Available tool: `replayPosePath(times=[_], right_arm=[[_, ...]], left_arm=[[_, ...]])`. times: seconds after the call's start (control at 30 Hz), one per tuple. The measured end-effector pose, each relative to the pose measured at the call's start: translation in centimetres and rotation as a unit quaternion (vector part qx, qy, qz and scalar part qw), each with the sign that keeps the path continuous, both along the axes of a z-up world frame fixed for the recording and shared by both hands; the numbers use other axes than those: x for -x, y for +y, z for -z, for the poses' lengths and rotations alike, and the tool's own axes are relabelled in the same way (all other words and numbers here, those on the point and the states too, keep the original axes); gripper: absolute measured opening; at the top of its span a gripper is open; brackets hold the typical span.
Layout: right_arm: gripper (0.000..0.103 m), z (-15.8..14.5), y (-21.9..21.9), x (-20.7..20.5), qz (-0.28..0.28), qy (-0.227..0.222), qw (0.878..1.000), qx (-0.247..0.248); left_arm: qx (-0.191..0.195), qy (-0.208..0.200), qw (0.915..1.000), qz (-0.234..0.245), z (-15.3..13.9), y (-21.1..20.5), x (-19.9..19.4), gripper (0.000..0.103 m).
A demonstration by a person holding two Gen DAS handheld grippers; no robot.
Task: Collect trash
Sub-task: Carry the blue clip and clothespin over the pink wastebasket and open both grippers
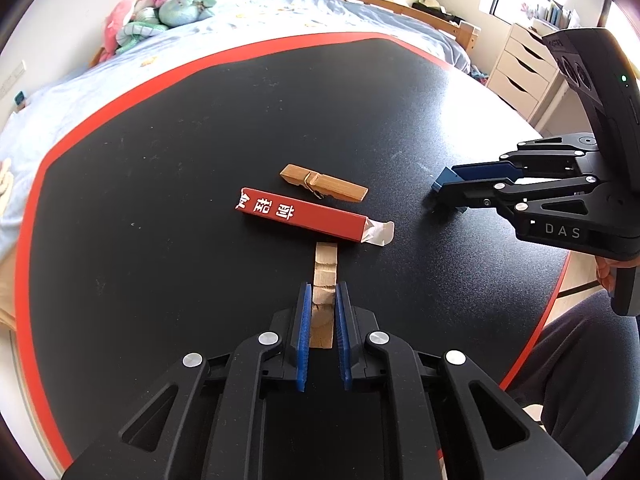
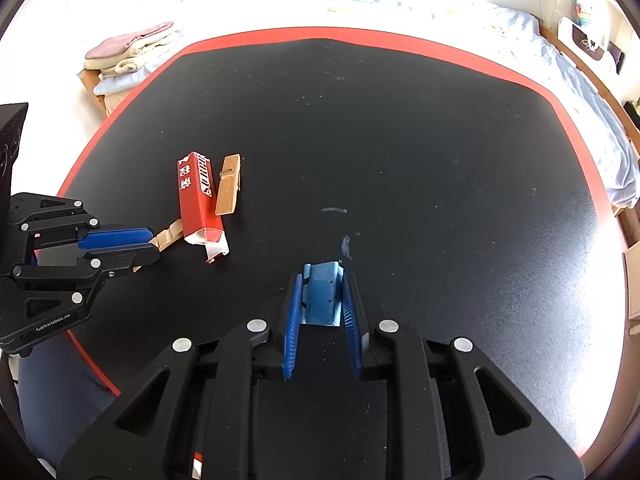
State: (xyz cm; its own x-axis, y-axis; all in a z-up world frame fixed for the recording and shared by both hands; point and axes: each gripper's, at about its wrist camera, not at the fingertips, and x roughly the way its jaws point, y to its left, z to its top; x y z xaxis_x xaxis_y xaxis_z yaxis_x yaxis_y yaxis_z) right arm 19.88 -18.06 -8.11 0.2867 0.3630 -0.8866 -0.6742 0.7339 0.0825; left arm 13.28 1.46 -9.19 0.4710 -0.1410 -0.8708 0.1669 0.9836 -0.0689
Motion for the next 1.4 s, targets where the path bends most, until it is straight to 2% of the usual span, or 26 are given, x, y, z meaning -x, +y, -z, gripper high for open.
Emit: replayPosePath(times=[0.37, 0.8, 1.4], right_arm=[[0.020, -3.7, -1.8, 3.3, 0.001, -0.016, 1.000, -0.027], [0.020, -9.0, -4.9, 11.5, -0.021, -0.044, 0.997, -0.058], [0.020, -8.7, -7.9, 19.4, -0.045, -0.024, 0.996, -0.072]], left_arm=[[0.006, -0.022, 0.9997, -0.001, -2.9, -1.0, 3.0, 0.012], [0.015, -0.053, 0.9985, 0.002, -6.2, -2.6, 9.3, 0.012], [0.035, -0.047, 0.9982, 0.010, -5.9, -5.0, 15.3, 0.012]])
